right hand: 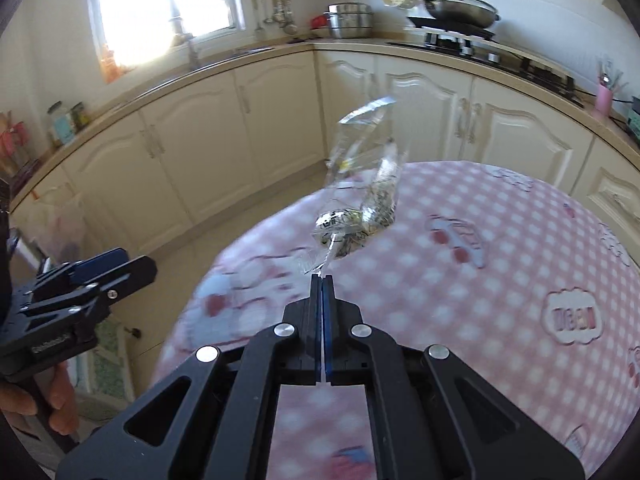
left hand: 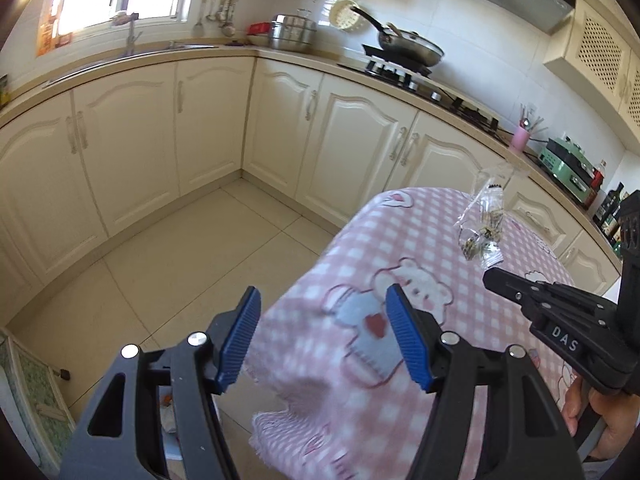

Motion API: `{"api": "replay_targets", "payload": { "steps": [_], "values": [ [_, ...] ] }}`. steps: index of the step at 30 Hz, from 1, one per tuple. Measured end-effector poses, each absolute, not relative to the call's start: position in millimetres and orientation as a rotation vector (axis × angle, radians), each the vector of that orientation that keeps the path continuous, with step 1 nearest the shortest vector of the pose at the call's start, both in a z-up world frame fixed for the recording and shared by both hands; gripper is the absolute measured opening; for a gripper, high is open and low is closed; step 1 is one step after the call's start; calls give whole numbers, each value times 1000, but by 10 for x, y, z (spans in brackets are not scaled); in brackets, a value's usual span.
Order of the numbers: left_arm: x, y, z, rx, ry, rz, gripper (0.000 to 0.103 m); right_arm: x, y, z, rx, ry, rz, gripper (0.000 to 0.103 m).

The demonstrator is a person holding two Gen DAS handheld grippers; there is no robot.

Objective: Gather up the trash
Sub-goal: 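Lift the clear bag with the right tool and carry it over the bin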

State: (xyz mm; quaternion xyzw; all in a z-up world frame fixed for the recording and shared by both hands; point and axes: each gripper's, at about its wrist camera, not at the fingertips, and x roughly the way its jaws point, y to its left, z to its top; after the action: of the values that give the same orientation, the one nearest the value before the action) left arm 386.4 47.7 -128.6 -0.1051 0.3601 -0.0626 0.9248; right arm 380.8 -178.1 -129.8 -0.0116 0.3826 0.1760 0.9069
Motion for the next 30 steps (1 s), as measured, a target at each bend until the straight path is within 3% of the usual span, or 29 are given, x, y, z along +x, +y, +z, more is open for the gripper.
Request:
{"api": "replay_targets", "payload": {
  "steps": [10, 16, 24, 30],
  "values": [
    [3197, 1681, -1519, -308, 722, 91, 64, 3401, -399, -1398, 23, 812, 605, 0],
    [2884, 2463, -1992, -363, 766, 253, 64, 3304, 415, -1807, 58, 888, 713, 0],
    [2721, 3364, -3239, -541, 886, 415, 64, 3459, 1190, -2846, 19, 1058, 738, 0],
    [2847, 3584, -4320, -659, 1029, 471, 64, 3634, 1467, -3865, -13, 1216, 699, 0]
  ]
}}
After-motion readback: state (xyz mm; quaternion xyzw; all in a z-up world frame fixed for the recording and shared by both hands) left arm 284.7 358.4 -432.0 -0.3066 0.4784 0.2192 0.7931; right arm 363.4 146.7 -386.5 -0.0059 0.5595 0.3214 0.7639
